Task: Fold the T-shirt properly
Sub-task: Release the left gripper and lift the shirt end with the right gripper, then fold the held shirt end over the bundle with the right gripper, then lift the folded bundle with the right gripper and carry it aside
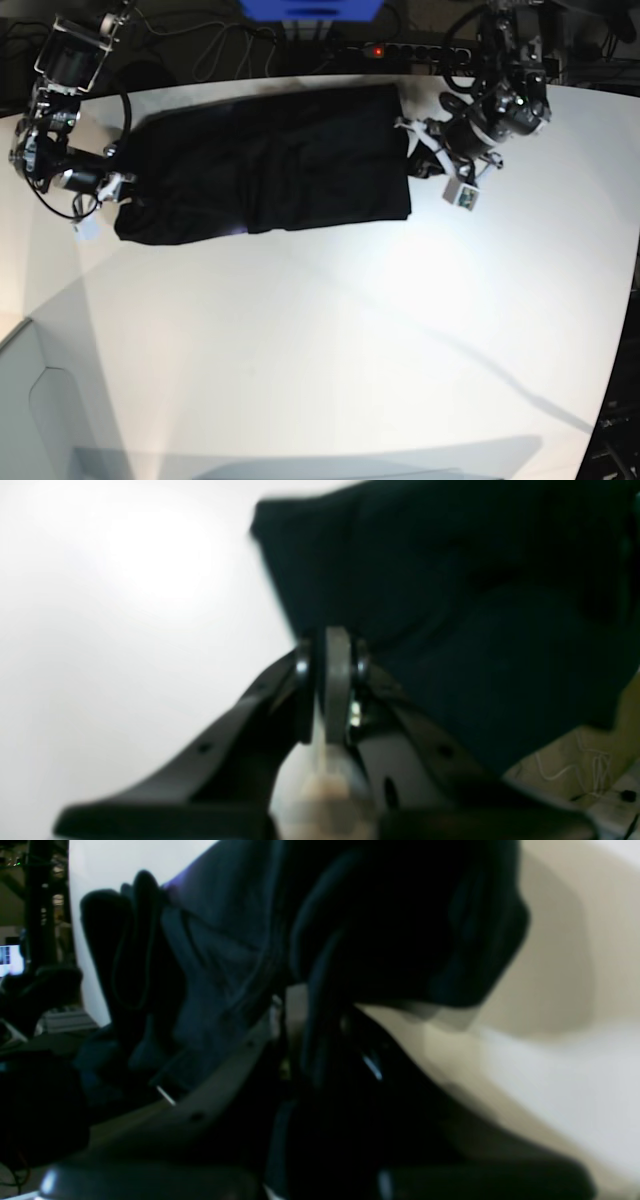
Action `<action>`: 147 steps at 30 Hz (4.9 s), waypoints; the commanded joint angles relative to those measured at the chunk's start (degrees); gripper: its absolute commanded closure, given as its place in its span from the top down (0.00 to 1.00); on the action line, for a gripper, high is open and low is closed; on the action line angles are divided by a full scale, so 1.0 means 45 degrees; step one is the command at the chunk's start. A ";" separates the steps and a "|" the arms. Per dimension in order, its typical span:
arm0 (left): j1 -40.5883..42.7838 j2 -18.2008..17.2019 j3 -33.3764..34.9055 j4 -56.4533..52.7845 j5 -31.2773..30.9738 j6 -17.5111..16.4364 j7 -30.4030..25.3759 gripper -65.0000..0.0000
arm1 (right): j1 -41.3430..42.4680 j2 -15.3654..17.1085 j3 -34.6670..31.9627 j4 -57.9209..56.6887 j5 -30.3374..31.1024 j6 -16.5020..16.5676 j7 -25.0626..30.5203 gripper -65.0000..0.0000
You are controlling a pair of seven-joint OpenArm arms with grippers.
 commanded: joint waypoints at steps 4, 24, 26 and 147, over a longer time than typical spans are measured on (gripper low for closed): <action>0.0321 -0.0047 -0.0673 0.0199 -0.0208 -0.0045 -0.0215 0.06 | 0.0176 0.0239 0.0076 0.0231 0.0262 0.0081 0.0103 0.00; 0.1083 -0.0047 -0.1298 -0.1911 -0.0072 -0.0025 -0.1211 0.06 | -0.0566 -0.0093 -0.0022 0.5721 0.0242 0.0081 0.0103 0.00; 0.1102 -0.0047 -0.1298 -0.2165 -0.0072 -0.0025 -0.1309 0.06 | -0.0898 -0.0347 -0.0022 0.6698 0.0242 0.0081 0.0103 0.00; 0.1083 -0.0183 -0.1415 -0.2536 -0.0072 0.0033 -0.1368 0.06 | 0.0020 -0.1832 -1.2818 0.7772 0.0242 -0.6357 0.3991 0.34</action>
